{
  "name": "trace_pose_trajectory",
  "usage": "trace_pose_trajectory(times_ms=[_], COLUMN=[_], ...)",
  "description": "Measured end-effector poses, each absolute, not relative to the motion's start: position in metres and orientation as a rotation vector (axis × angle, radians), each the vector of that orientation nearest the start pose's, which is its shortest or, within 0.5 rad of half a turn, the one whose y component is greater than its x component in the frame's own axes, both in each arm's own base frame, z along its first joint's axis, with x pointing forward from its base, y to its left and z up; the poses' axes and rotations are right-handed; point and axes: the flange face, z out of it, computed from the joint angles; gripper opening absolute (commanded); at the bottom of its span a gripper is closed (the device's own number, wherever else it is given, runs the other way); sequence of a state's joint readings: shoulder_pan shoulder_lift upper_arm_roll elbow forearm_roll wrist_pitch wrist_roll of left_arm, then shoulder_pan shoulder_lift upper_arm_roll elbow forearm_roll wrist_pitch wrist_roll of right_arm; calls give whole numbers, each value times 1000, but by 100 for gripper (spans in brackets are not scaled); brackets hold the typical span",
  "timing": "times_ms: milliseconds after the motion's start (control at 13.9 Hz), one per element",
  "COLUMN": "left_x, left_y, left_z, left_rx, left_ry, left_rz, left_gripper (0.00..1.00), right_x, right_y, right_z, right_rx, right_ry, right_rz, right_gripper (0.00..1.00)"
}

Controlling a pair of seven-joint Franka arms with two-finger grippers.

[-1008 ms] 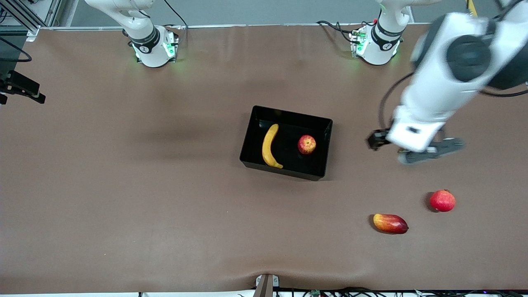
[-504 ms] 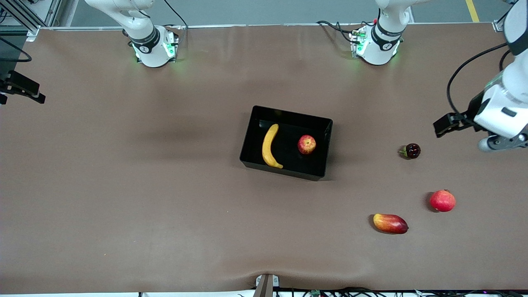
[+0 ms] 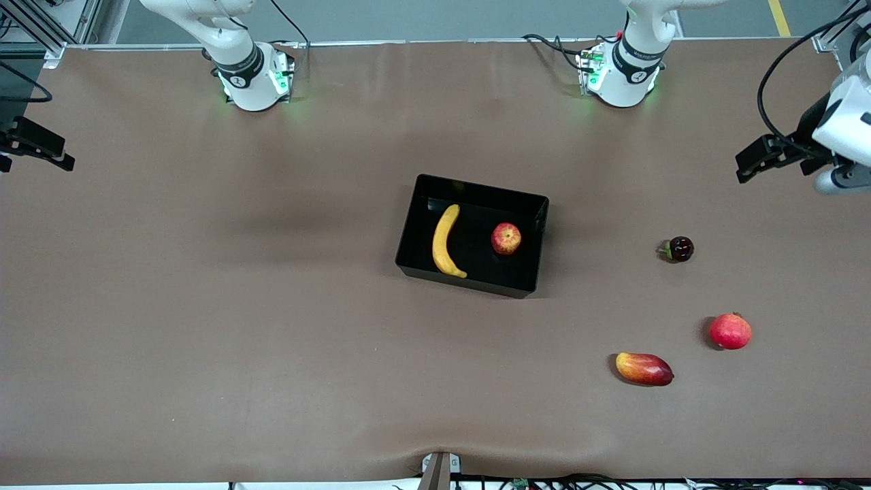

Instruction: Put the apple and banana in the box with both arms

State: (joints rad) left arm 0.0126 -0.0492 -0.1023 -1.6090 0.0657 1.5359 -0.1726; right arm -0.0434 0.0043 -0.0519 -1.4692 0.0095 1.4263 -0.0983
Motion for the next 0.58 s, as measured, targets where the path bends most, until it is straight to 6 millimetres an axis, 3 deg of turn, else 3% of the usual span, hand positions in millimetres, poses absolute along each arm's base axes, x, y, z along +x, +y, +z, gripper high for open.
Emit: trace_pose_trajectory(times_ms=[576], left_x=[506], left_y=[-50], left_z=[648], left_rx=[-3089], left_ry=[-123], left_rz=[16], left_gripper=[100], right_x=[538], right_y=[-52], right_z=[657], right_rx=[-3127], right_ry=[-1], right_rz=[72], right_gripper=[100])
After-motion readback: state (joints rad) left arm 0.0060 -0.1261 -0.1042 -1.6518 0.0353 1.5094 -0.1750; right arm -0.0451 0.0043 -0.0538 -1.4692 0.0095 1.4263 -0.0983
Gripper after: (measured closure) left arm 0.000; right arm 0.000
